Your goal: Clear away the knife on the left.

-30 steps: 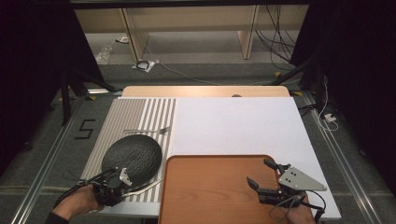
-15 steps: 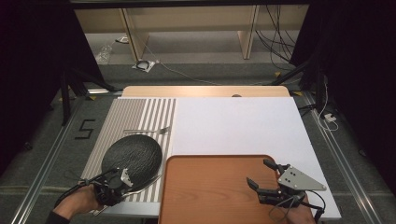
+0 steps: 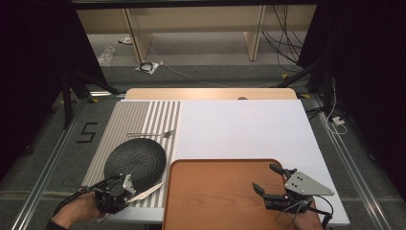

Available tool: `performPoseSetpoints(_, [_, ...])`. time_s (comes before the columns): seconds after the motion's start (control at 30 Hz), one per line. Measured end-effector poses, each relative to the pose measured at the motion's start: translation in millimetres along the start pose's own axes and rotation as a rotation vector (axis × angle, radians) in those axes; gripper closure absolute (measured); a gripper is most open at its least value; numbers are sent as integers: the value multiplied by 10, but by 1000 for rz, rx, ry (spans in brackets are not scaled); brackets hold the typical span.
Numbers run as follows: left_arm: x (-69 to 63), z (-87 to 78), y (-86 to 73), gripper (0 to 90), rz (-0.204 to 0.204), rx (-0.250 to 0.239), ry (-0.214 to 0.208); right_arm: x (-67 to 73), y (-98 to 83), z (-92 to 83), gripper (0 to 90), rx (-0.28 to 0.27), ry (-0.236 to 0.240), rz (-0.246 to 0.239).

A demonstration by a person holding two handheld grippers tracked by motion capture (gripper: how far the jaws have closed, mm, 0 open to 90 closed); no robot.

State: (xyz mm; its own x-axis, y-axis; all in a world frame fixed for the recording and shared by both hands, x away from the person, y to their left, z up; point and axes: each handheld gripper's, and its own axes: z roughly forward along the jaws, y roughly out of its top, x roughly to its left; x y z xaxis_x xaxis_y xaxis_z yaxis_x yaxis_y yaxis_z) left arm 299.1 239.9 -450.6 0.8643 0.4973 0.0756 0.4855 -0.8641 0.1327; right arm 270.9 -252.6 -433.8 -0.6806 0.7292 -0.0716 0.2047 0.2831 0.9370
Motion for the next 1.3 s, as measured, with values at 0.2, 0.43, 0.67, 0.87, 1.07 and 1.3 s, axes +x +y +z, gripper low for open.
performPoseSetpoints(0.2, [-44, -64, 47, 799, 4, -24, 3, 2, 1, -2, 195, -3, 1, 2])
performPoseSetpoints(0.43, [-76, -151, 143, 799, -29, -83, -14, 0, 3, -3, 195, -4, 2, 0])
performPoseSetpoints(0.67, [-109, -226, 298, 799, -46, -140, -27, -3, 2, -2, 195, -8, 0, -3])
performPoseSetpoints(0.87, [-159, -262, 465, 799, -43, -171, -41, -7, 6, -10, 195, -7, -2, -3])
performPoseSetpoints(1.07, [-238, -302, 671, 799, -17, -204, -57, -14, 11, -24, 194, -16, -8, -3])
performPoseSetpoints(1.3, [-356, -331, 934, 799, 15, -237, -77, -20, 10, -30, 193, -22, -10, 2])
